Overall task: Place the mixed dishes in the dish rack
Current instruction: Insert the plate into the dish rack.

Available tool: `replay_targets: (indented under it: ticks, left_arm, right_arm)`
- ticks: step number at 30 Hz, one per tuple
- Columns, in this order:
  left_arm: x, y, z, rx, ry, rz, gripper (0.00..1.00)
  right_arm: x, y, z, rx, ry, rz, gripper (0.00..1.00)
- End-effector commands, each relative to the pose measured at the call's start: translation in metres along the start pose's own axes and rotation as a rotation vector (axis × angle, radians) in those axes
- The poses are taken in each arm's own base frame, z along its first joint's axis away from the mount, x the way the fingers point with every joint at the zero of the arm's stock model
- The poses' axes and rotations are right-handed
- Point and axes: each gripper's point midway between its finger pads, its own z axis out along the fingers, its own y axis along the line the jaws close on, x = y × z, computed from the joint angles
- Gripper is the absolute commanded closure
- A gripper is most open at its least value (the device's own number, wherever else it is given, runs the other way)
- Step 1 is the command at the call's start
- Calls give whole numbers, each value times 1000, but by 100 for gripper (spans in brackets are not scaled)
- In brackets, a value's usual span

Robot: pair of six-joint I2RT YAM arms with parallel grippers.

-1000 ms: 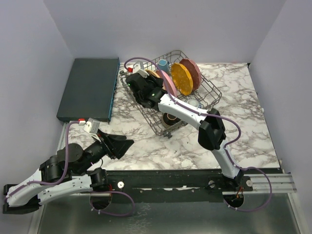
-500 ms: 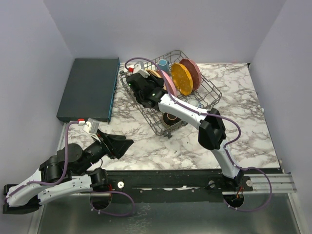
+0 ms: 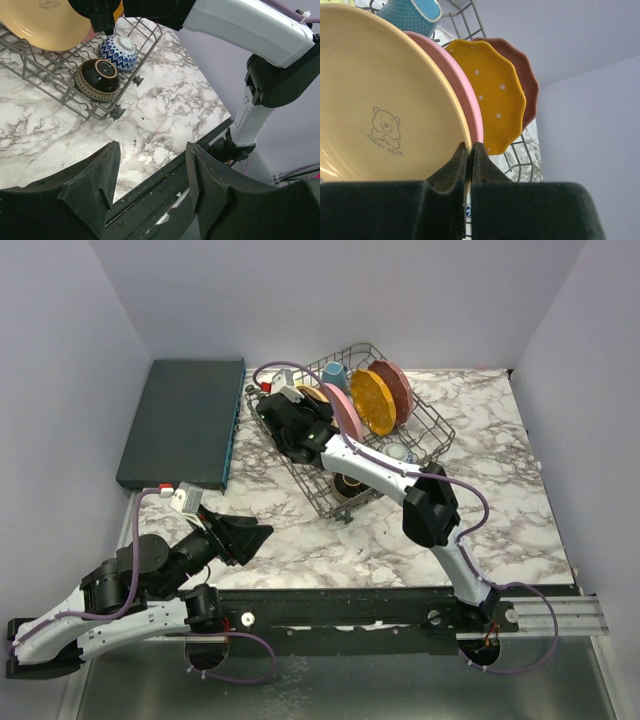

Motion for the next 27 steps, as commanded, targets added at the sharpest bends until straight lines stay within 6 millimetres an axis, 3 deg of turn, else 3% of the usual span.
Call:
replay_targets:
  ticks: [1,10,15,18,27]
  left_arm:
    - [-5,4,-2,-15,-23,-2,39]
    - [-4,4,-2,-18,-21,2,39]
    - [-4,5,-2,-21,-21,2,39]
    - [-4,5,-2,-22,-21,2,39]
    - [-4,6,-2,-26,-21,3,39]
  right_arm:
    - [0,15,-4,-6,-1,-17,100]
    - [-2,31,-10,-22,-14,-43,99]
    - [-4,36,-15,-28,-22,-42,90]
    - [-3,36,-16,-26,-21,-43,79]
    - [-6,30,-22,-18,-26,-29,65]
